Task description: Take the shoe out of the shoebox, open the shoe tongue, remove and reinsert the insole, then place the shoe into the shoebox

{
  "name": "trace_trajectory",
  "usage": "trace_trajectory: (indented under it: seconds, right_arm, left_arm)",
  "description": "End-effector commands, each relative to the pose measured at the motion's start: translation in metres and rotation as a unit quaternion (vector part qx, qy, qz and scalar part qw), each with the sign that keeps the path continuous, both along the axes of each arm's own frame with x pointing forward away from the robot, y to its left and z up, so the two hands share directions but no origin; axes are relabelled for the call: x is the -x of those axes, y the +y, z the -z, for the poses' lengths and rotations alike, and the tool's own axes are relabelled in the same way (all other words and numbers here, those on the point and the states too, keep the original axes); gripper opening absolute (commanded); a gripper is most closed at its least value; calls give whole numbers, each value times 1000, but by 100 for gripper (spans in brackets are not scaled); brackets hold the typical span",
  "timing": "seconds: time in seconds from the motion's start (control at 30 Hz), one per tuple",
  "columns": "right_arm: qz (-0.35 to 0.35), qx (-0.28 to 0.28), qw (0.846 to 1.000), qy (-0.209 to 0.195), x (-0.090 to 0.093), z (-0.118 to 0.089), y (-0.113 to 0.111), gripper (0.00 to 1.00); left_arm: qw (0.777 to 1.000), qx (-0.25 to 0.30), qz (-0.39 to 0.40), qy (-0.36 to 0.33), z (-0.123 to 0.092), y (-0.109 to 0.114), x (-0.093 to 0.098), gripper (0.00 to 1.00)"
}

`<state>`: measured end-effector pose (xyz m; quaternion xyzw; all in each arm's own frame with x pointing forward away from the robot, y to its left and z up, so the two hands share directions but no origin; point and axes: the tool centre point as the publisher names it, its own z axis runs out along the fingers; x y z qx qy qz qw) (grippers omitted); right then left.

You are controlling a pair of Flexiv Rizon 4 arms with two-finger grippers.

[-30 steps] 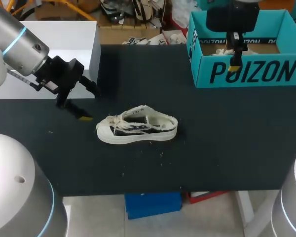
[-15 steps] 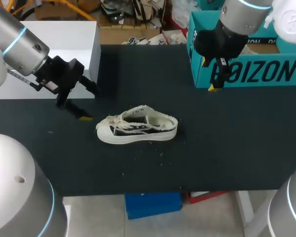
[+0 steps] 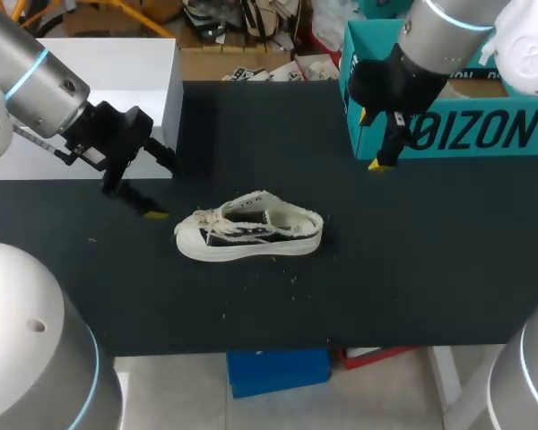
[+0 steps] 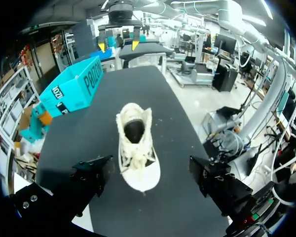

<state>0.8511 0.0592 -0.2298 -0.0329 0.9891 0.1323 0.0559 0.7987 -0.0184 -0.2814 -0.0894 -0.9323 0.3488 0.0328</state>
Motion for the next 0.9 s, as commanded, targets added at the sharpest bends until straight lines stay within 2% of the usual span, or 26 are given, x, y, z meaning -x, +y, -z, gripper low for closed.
trace_trajectory:
  seconds: [0.03, 0.33, 0.73, 0.9]
  right_arm:
    - [-6, -80, 997, 0, 2, 28, 5, 100]
    - [3, -197, 980, -25, 9, 48, 36, 100]
    - [1, -203, 979, -21, 10, 49, 40, 100]
    - [8, -256, 966, -18, 11, 69, 49, 100]
  left_arm:
    - [1000, 0, 0, -2, 2, 0, 0, 100]
    - [1000, 0, 0, -2, 2, 0, 0, 100]
    - [1000, 0, 0, -2, 2, 0, 0, 100]
    - [1000, 0, 0, -2, 2, 0, 0, 100]
